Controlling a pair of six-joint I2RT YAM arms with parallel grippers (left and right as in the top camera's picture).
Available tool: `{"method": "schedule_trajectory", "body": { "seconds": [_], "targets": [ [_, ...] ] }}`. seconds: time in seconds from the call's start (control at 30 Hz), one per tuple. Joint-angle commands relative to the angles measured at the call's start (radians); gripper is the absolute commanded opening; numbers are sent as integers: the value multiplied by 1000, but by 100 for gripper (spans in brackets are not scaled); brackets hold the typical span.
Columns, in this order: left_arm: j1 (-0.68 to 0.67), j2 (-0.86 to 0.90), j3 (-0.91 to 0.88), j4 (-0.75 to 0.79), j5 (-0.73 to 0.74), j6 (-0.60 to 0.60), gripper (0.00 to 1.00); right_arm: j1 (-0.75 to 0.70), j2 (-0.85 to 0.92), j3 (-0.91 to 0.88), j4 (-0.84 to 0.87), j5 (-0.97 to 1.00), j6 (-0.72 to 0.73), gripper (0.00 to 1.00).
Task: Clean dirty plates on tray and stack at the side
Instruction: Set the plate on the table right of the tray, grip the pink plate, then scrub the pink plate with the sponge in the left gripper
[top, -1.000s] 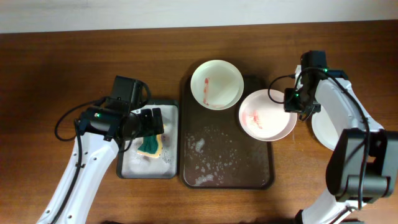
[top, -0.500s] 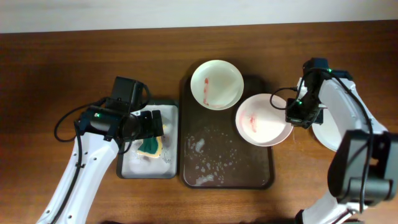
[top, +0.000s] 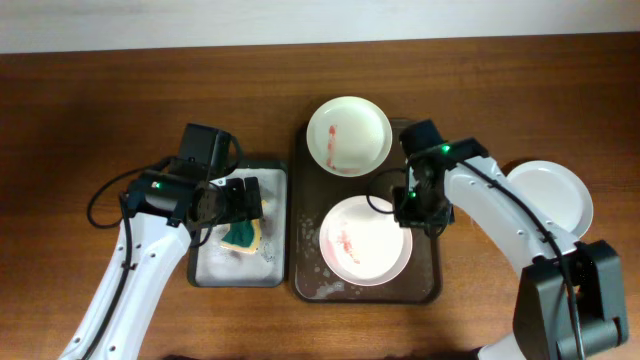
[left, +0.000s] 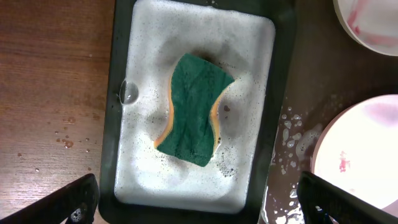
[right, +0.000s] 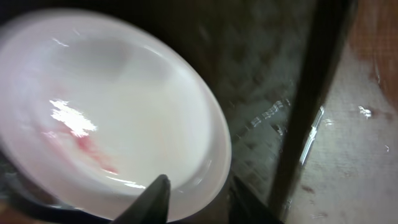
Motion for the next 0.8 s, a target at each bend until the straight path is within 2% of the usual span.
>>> {"method": "schedule_trajectory", "body": {
  "seconds": [0.0,0.1,0.2,0.3,0.4,0.5,0.53,0.57,0.6,0.63,0.73,0.77],
  "targets": [
    [6,-3,10,-1,-12,19,100,-27,-143,104,11,-70,-115,38],
    [6,25,-16,23,-11,19,100,-23,-288,115,14,-66,-158,44],
    [6,100,-95,120,-7,19,100,-23,-405,114,-25,-59,-158,52],
    [6,195,-137,178,-8,19,77,-23,-415,114,-91,-57,-158,52],
    [6,309,-145,211,-8,19,74,-23,-385,107,-155,-51,-158,51],
    [6,430,-145,257,-8,19,51,-23,-351,106,-183,-51,-158,50],
    [6,460,-145,264,-8,19,37,-23,-338,106,-192,-51,-158,50],
    [6,478,-145,268,-8,19,28,-23,-328,106,-199,-51,-158,50],
    [6,497,-145,274,-7,19,7,-23,-309,104,-210,-41,-157,51],
    [6,503,-145,278,-8,19,0,-23,-293,101,-216,-19,-150,50],
    [6,497,-130,269,-6,19,0,-26,-232,67,-204,53,-105,50],
    [6,491,-118,254,-3,19,0,-27,-210,49,-189,55,-105,46]
  ]
}}
